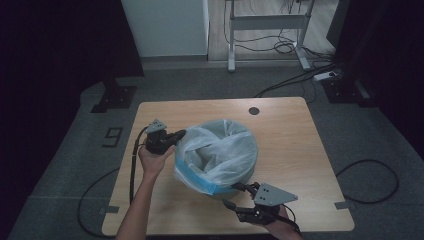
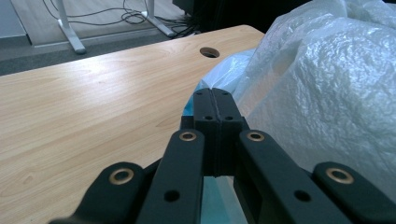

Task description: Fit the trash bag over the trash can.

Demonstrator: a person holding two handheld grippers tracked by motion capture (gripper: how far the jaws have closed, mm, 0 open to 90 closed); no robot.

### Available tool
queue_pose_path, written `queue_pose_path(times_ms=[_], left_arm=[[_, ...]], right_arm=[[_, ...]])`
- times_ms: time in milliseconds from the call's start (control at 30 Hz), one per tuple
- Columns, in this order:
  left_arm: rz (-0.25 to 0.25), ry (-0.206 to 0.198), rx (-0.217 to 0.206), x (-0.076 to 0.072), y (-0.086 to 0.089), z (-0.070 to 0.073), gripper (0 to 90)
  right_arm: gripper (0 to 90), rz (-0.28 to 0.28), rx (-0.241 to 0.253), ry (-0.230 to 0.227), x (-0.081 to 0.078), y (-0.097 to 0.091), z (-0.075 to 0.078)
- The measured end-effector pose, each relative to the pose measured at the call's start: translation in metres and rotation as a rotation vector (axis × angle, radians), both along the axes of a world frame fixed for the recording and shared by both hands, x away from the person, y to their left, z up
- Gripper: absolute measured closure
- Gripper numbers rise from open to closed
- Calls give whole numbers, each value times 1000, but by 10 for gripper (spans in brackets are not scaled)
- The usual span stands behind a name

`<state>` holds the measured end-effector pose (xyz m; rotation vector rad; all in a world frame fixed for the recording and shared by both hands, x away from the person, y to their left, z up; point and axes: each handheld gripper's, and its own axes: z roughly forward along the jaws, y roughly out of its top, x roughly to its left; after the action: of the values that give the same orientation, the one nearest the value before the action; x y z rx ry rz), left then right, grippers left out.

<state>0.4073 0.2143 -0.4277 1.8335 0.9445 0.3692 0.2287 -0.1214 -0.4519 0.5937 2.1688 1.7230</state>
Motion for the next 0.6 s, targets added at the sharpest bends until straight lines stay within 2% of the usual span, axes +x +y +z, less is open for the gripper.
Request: queue_pose_path(times_ms=[133,200,267,300,367,400,433,467,600], left_arm=[[0,0,-3,0,0,0,897],[0,-1,-4,0,0,-1,897],[2,0,-2,0,-1,-1,897],[2,1,0,0,0,-1,897],[1,1,2,0,0,-1,897],[1,3,4,0,0,-1,897],[1,5,6,0,0,-1,897],[3,9,6,0,1,-2,897],[1,21,8,1,1,-3,897]], right_arm=[[521,6,-31,25,4,9,-2],[656,25,-30,41,6,12,-4],[830,10,-48,56,8,13,-6],[881,22,-42,66,10,13,-7],[891,28,-41,78,11,12,-9],[891,48,-69,100,13,10,-16],[891,48,-69,100,13,10,-16],[891,57,-100,125,14,9,-26],[891,43,-165,182,20,6,-50]])
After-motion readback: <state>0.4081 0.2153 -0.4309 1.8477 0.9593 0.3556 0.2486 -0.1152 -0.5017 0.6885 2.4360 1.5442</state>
